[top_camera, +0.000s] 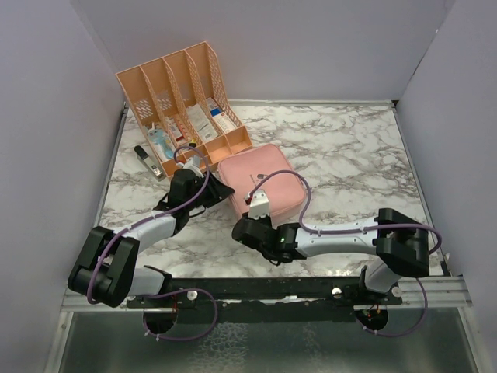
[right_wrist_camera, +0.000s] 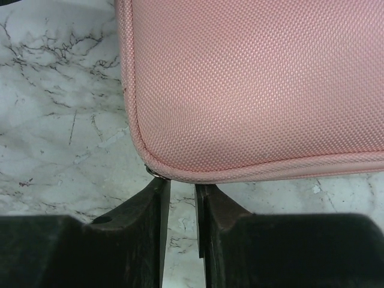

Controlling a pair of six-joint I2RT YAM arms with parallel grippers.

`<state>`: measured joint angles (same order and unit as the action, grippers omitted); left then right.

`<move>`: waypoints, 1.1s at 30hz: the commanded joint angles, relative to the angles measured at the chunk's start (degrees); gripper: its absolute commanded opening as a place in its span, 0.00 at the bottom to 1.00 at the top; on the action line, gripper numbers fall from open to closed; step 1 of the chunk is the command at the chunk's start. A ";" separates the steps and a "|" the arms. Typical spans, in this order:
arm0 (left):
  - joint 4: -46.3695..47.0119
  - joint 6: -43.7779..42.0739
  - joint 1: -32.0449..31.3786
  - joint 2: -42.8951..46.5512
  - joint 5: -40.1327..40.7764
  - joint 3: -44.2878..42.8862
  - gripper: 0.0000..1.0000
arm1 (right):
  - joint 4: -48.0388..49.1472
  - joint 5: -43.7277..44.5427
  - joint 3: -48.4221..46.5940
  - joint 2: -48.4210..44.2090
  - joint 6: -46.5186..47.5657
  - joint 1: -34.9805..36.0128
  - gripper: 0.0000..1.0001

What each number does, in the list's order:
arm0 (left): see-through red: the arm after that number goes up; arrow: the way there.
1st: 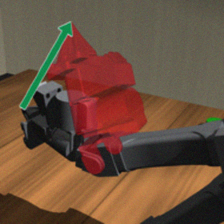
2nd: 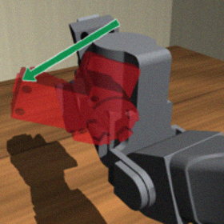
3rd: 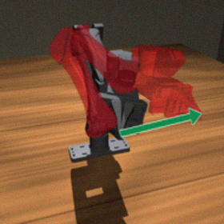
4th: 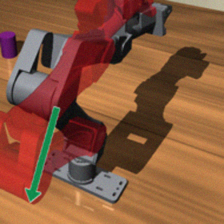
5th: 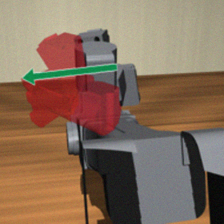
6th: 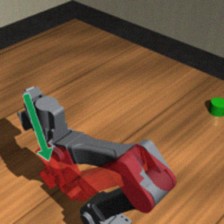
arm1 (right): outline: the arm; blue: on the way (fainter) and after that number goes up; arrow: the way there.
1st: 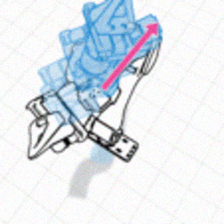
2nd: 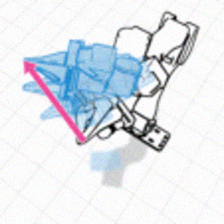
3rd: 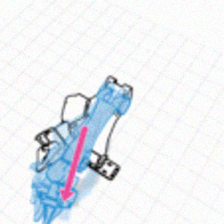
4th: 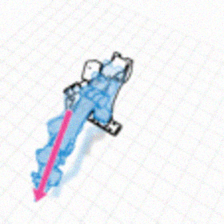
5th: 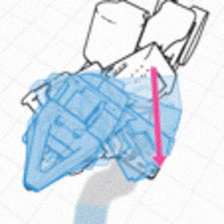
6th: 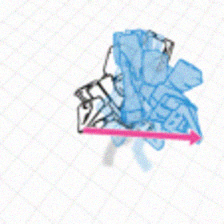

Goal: Organize the medicine kit

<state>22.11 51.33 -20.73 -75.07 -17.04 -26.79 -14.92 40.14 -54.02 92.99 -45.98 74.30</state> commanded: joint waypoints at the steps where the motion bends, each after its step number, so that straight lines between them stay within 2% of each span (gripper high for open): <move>1: -2.51 -0.80 -0.10 -0.79 0.54 0.10 0.37 | -1.84 4.30 -3.92 0.46 -4.30 -0.14 0.23; 5: -2.49 -0.44 -0.12 -0.71 0.20 0.18 0.35 | -5.98 1.54 -6.59 0.66 -8.92 -0.13 0.24; 9: -2.51 -0.19 -0.17 -0.80 -0.65 0.17 0.32 | -4.61 -1.57 -6.34 0.20 -11.26 -0.16 0.24; 23: -2.46 0.34 -0.10 0.09 -1.07 1.33 0.30 | -7.52 4.43 -10.05 6.91 -14.68 -0.13 0.20; 28: -2.51 0.44 -0.11 0.18 -1.00 1.37 0.30 | -8.09 6.02 -10.41 7.01 -14.15 -0.20 0.14; 33: -2.46 0.35 -0.11 0.07 -0.76 1.06 0.29 | -8.59 5.33 -11.27 6.51 -9.30 -0.20 0.02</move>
<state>22.31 52.03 -20.58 -74.96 -17.06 -26.76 -24.01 41.25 -62.57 99.48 -58.13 74.52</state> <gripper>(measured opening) 0.296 0.060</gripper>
